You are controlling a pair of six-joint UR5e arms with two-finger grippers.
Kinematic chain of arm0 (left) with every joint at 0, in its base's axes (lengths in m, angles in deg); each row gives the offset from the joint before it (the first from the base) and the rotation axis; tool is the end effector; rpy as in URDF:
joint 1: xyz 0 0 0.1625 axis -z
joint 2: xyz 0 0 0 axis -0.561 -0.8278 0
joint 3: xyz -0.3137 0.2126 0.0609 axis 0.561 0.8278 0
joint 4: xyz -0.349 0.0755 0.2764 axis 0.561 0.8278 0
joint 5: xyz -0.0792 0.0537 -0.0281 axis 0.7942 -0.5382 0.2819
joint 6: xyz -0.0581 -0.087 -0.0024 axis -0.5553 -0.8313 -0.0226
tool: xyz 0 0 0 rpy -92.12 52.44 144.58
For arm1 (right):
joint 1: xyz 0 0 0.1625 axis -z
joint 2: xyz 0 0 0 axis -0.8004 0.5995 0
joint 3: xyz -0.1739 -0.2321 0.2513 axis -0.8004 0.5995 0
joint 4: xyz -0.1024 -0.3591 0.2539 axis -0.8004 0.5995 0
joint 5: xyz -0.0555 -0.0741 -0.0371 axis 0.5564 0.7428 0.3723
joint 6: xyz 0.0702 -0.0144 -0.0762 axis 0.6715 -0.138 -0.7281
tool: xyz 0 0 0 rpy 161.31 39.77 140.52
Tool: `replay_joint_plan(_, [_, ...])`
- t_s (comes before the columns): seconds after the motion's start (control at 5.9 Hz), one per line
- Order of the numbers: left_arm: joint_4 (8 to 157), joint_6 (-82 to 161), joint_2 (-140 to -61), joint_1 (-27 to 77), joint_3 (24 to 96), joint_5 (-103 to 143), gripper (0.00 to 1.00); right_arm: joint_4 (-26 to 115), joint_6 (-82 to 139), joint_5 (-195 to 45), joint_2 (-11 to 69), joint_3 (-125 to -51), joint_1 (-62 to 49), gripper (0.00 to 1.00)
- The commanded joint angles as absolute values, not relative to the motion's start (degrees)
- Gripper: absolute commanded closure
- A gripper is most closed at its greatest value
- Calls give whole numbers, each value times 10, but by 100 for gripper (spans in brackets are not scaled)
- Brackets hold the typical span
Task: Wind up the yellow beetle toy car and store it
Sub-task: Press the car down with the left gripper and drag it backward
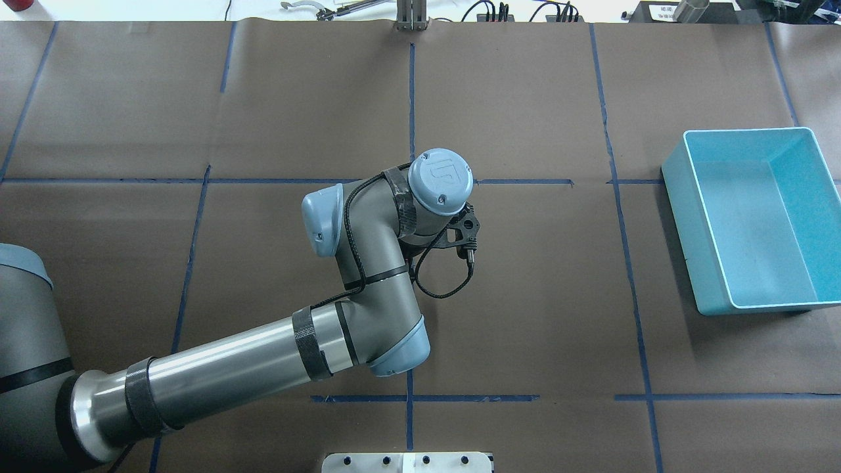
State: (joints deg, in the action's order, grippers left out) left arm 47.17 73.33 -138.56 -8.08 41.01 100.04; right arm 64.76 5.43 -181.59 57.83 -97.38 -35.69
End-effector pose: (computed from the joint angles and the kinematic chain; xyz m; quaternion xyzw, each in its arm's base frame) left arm 0.6654 -0.4505 0.1318 0.2049 0.1874 0.6580 0.7000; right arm 0.0569 -0.4684 0.6015 -0.0118 -0.3421 -0.0520 0.9382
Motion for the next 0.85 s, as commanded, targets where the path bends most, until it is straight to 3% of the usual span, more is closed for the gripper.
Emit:
replay_joint_plan(0.0, [472, 734, -1388, -83, 405, 1000, 9, 648, 54, -1816, 578, -974, -357, 0])
replay_joint_plan(0.51, [473, 733, -1389, -84, 406, 987, 35, 648, 54, -1816, 579, -974, -358, 0])
replay_joint_plan(0.68, [473, 733, -1390, -84, 406, 979, 49, 648, 54, -1816, 578, -974, -358, 0])
